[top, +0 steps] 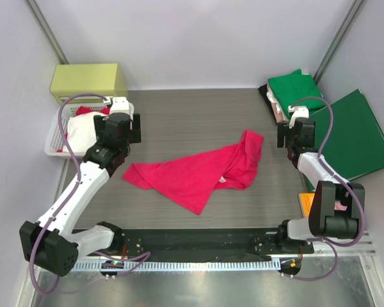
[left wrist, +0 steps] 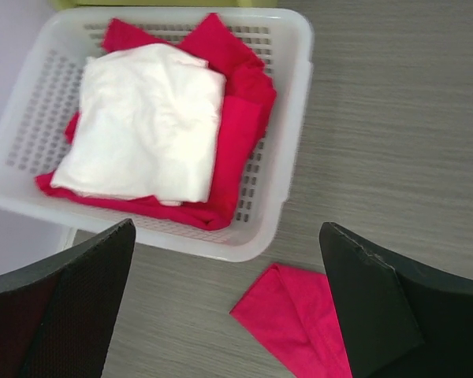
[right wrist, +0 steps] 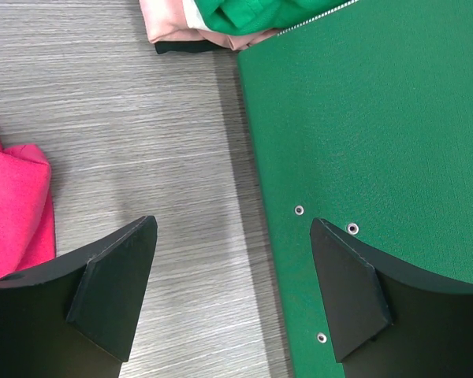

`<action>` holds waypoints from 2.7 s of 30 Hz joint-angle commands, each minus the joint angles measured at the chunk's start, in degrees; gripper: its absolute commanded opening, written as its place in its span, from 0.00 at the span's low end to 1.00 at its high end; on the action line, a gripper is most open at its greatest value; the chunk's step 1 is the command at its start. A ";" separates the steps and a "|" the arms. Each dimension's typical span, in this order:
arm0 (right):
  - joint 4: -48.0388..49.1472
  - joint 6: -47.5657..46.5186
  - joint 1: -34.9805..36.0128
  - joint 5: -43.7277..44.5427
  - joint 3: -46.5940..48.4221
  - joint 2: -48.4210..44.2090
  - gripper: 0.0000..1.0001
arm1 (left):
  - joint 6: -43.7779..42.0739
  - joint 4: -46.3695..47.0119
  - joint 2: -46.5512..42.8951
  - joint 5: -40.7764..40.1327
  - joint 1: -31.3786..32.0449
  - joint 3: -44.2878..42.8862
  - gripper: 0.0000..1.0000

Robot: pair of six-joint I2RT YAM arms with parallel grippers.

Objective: Fold and stack the t-shirts
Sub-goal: Flatten out the tshirt

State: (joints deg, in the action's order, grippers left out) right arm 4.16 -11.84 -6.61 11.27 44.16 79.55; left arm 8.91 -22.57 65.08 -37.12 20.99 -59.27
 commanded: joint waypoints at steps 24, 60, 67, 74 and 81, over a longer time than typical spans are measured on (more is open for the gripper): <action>0.41 -0.64 -0.16 -0.89 1.98 1.13 0.84 | -17.26 -14.18 9.20 67.10 24.16 5.98 1.00; -3.55 -0.73 -0.24 -2.65 5.14 6.32 0.83 | -7.51 -1.16 20.52 43.71 42.82 8.91 0.75; -3.64 -1.00 -0.16 -2.83 5.14 6.50 0.83 | -4.86 -0.90 24.65 48.20 43.34 6.80 0.69; -3.81 -1.17 -0.16 -3.36 5.23 6.85 0.82 | -4.51 -0.81 27.73 48.46 44.04 4.95 0.59; -3.81 -1.17 -0.33 -3.88 5.41 6.76 0.82 | -5.30 -1.25 28.17 46.27 44.05 5.04 0.41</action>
State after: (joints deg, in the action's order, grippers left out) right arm -0.67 -12.36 -6.61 8.12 47.37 86.28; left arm 4.08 -24.27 93.01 9.80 64.77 -52.73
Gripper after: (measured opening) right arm 0.821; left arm 0.445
